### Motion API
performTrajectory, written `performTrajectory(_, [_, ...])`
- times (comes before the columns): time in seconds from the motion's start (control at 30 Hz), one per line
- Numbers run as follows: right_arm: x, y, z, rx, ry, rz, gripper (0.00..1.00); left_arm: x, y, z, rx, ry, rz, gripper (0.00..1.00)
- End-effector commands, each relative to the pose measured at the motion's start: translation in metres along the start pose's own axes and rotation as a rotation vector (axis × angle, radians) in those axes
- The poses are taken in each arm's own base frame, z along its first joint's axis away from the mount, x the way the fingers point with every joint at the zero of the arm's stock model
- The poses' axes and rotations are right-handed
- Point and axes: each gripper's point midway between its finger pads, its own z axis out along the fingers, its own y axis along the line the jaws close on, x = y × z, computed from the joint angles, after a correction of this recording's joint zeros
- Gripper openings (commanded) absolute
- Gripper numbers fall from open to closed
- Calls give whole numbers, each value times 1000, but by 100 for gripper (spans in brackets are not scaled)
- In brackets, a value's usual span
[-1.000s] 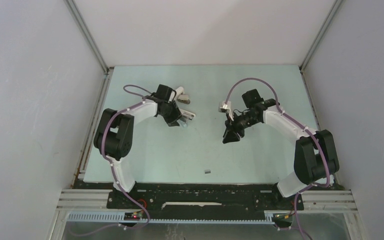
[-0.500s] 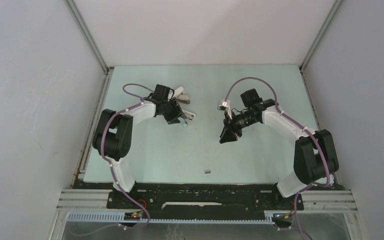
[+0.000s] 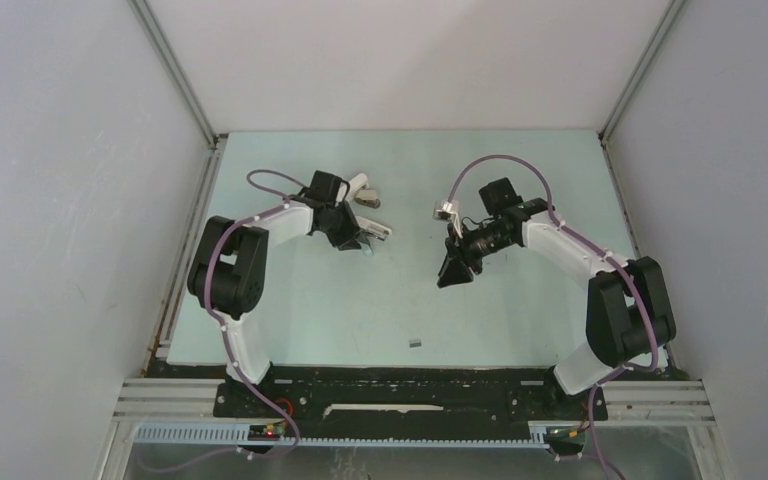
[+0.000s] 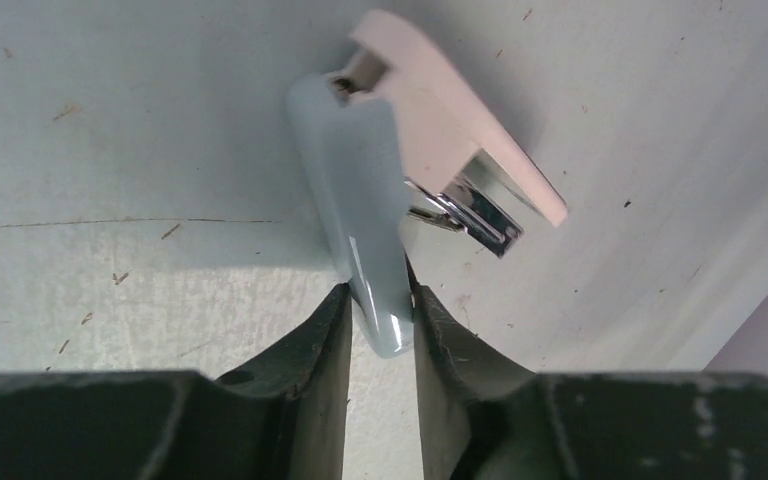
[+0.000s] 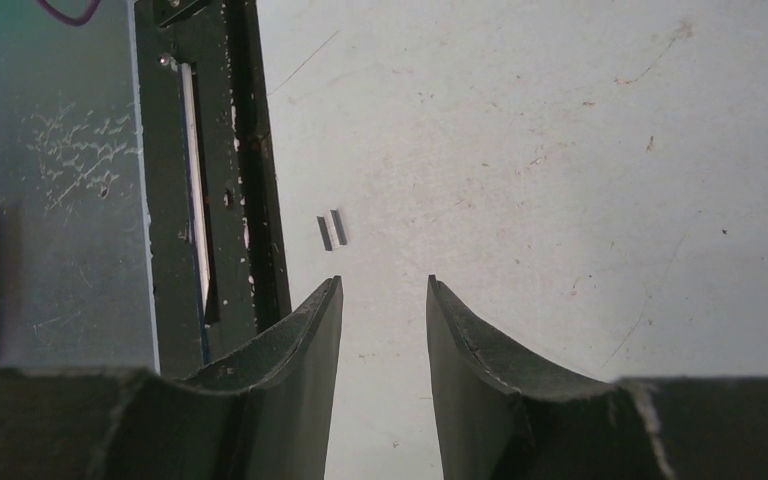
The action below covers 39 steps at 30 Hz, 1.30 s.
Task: Unload the staples from the stapler
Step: Pick up the stapler from the center of the board.
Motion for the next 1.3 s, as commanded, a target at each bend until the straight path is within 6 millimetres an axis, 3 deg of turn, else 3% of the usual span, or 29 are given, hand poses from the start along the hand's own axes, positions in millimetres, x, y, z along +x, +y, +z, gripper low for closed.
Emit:
performTrajectory(0.0, [-20, 0, 0, -12, -38, -23, 45, -7, 4, 1, -39, -12, 22, 28])
performTrajectory(0.2, [-32, -8, 4, -8, -56, 57, 51, -4, 4, -4, -24, -10, 81, 8])
performTrajectory(0.3, [-42, -17, 6, -8, -70, 112, 53, -6, 4, -10, -11, -32, 122, 3])
performTrajectory(0.5, [-62, -39, 23, -72, -96, 331, 54, 4, -4, -15, 75, -38, 187, 2])
performTrajectory(0.67, [-71, -60, 51, -108, -61, 520, 60, 18, -5, -11, 123, -18, 201, 2])
performTrajectory(0.87, [-79, -68, 85, -162, -23, 675, 65, 29, -3, -9, 158, -7, 195, 2])
performTrajectory(1.07, [-72, -88, 114, -80, 13, 766, 65, 36, -2, -9, 183, 9, 198, 1])
performTrajectory(1.27, [-57, -107, 124, 30, 48, 793, 64, 44, 4, -7, 187, 25, 197, 1])
